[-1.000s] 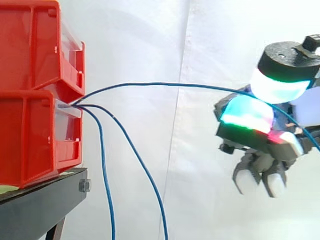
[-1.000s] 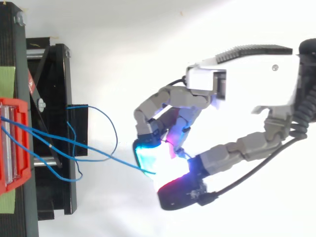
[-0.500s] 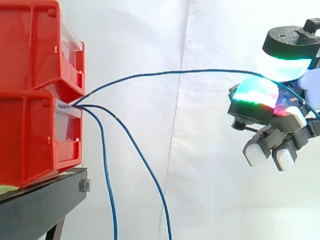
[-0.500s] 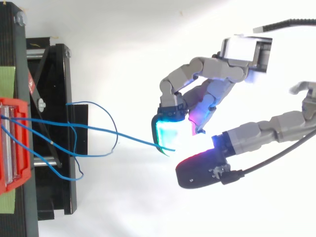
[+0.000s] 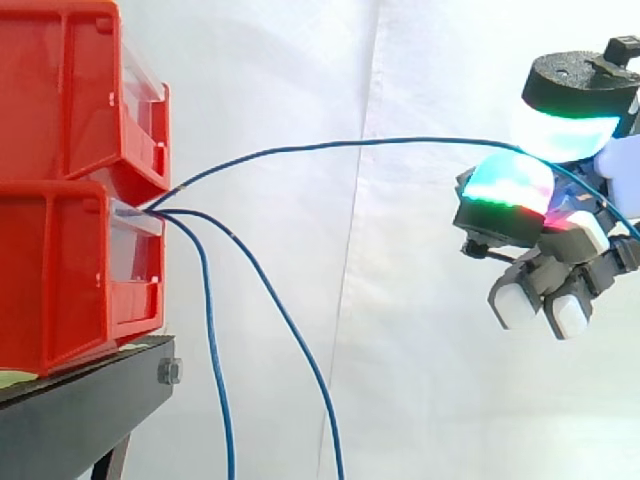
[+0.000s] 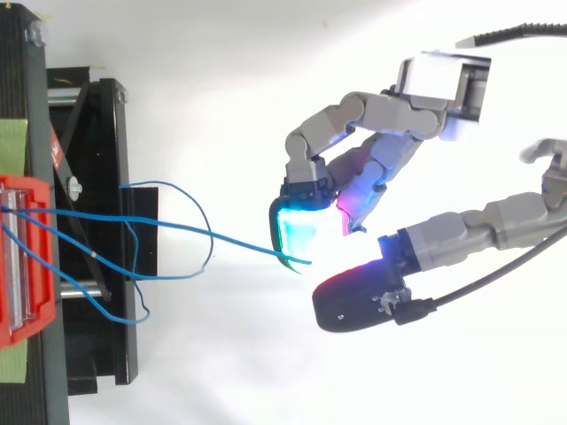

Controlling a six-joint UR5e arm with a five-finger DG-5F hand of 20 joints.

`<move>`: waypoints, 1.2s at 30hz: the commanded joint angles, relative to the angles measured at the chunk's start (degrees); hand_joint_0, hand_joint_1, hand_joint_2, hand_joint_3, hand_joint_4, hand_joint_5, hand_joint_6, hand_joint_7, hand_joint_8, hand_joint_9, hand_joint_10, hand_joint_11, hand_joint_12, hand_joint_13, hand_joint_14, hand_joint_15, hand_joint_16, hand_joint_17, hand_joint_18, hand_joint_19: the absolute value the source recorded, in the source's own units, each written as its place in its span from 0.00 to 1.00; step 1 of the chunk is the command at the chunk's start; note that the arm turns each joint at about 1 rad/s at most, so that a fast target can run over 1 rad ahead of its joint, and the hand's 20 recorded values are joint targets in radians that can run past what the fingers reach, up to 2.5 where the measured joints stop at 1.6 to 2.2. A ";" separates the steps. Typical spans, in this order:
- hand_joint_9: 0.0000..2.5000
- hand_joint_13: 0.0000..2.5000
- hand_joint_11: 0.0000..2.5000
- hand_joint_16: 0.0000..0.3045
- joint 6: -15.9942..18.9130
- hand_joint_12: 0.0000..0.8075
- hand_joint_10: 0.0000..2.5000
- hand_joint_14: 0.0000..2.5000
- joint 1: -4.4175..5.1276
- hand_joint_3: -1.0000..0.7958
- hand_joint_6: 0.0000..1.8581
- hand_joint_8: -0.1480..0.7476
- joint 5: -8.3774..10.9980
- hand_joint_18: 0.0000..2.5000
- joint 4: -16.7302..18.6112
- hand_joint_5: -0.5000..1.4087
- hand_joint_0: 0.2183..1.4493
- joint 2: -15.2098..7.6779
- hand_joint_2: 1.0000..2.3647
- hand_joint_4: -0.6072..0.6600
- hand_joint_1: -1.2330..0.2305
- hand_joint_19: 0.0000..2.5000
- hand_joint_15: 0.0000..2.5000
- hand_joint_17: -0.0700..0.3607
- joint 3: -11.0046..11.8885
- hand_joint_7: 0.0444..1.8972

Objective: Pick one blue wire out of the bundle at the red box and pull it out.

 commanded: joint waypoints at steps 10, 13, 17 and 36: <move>0.44 0.31 0.29 0.22 -0.06 0.61 0.01 0.00 0.00 0.54 0.50 0.63 0.00 0.31 0.03 0.21 0.31 0.00 0.01 0.59 0.29 0.17 0.16 0.52 0.00 0.63; 0.44 0.31 0.29 0.22 0.03 0.61 0.01 0.00 0.00 0.54 0.50 0.64 0.00 0.31 -0.06 0.21 0.31 0.00 0.01 0.60 0.29 0.17 0.16 0.52 0.00 0.63; 0.44 0.31 0.29 0.22 0.03 0.61 0.01 0.00 0.00 0.55 0.50 0.63 0.00 0.31 0.03 0.21 0.31 0.00 0.01 0.60 0.29 0.17 0.16 0.52 0.00 0.63; 0.44 0.30 0.29 0.22 -0.06 0.62 0.01 0.00 0.00 0.54 0.50 0.64 0.00 0.31 0.03 0.21 0.31 0.00 0.01 0.60 0.29 0.17 0.15 0.51 0.00 0.65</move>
